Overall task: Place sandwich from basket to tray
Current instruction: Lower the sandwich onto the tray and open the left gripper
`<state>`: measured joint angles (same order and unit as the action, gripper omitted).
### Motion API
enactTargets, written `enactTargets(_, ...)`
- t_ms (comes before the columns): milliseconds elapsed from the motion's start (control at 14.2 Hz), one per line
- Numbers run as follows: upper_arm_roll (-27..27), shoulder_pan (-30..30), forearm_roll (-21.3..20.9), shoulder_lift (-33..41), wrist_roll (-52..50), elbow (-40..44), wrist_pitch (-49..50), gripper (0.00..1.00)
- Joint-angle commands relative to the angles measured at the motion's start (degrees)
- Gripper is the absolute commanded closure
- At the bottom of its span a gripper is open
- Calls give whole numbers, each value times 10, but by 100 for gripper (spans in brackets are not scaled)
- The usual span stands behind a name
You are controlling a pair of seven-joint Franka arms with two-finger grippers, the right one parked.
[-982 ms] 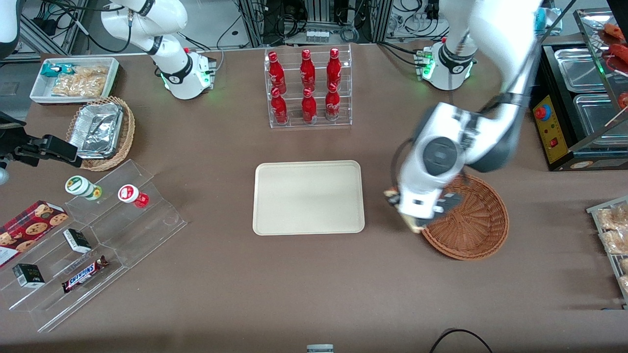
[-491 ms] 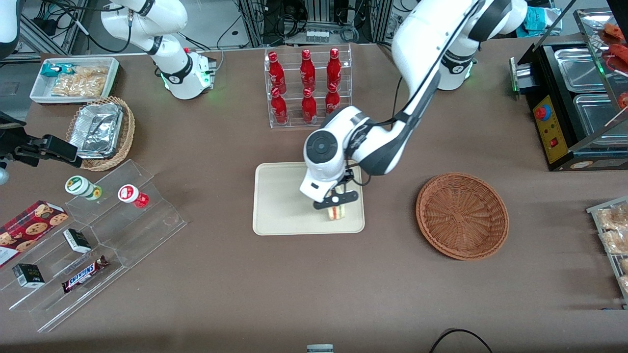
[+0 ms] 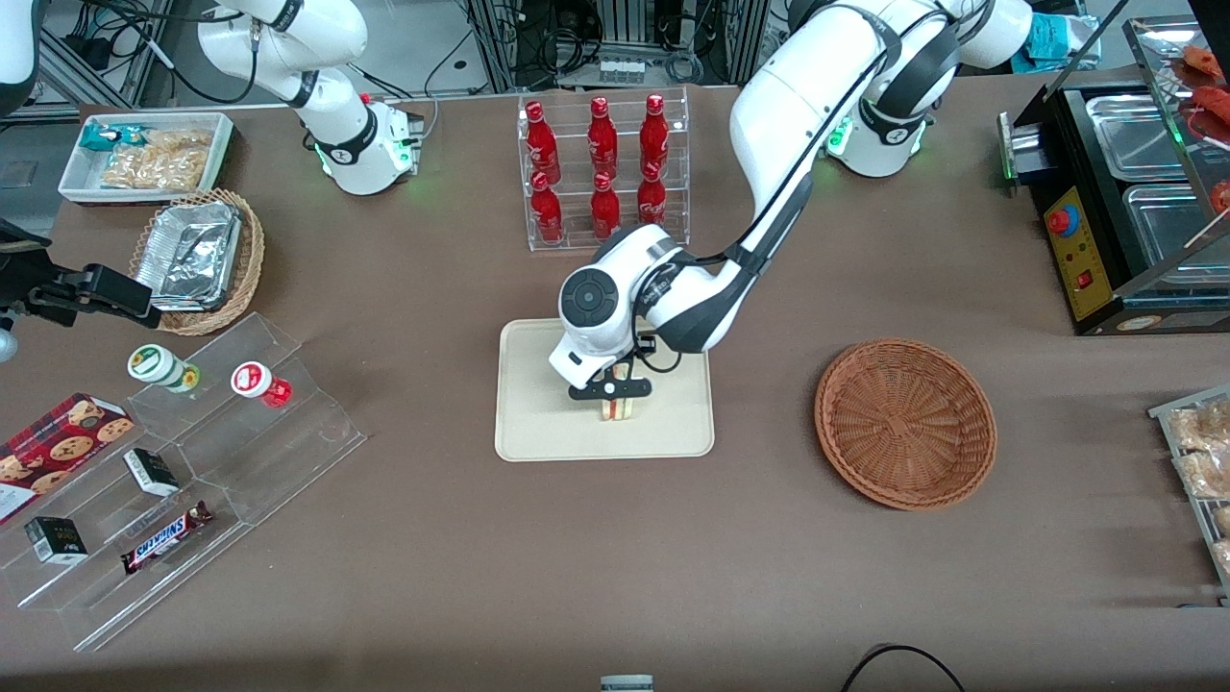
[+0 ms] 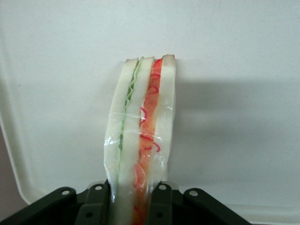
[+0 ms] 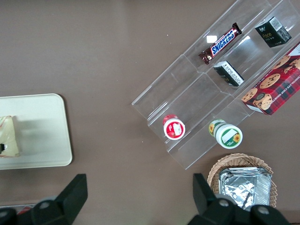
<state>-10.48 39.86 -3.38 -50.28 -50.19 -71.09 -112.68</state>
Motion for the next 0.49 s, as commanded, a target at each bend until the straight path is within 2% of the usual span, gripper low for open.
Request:
enactTargets(0,3,10,-1,-15,0,24,-2,69)
enactTargets(70,3,10,-1,-14,-1,23,-1,64)
enactTargets(140,3,10,-1,-12,-1,22,1,39)
enactTargets(211,3,10,-1,-9,-1,22,3,5)
enactTargets(281,4,10,-1,0,-1,22,7,0)
enactTargets(421,6,3,-1,36,-1,18,42,0)
